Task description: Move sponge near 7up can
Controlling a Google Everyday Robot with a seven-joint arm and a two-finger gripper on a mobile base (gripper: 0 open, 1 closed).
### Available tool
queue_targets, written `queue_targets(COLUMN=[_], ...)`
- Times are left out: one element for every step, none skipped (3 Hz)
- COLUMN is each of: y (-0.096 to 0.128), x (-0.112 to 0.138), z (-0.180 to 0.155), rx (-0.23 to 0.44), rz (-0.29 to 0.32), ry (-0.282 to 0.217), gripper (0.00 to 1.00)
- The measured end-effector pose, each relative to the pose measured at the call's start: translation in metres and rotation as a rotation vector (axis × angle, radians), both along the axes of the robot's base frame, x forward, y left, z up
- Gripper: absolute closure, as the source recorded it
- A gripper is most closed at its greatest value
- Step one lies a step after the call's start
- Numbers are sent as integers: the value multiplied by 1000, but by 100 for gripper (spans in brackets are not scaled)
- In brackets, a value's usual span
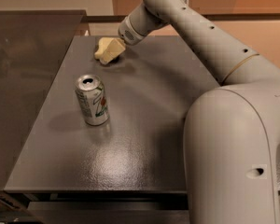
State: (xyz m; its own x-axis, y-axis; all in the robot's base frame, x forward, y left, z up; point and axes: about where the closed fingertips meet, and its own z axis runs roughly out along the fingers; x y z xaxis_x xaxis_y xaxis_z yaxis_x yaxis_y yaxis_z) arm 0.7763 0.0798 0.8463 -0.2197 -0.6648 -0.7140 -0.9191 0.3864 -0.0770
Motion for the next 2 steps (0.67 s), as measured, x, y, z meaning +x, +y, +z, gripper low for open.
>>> queue_targets(y=[6, 5], x=[-4, -11], z=[-4, 0], rx=[2, 5], rz=[25, 33], ry=[20, 26], gripper=[41, 64])
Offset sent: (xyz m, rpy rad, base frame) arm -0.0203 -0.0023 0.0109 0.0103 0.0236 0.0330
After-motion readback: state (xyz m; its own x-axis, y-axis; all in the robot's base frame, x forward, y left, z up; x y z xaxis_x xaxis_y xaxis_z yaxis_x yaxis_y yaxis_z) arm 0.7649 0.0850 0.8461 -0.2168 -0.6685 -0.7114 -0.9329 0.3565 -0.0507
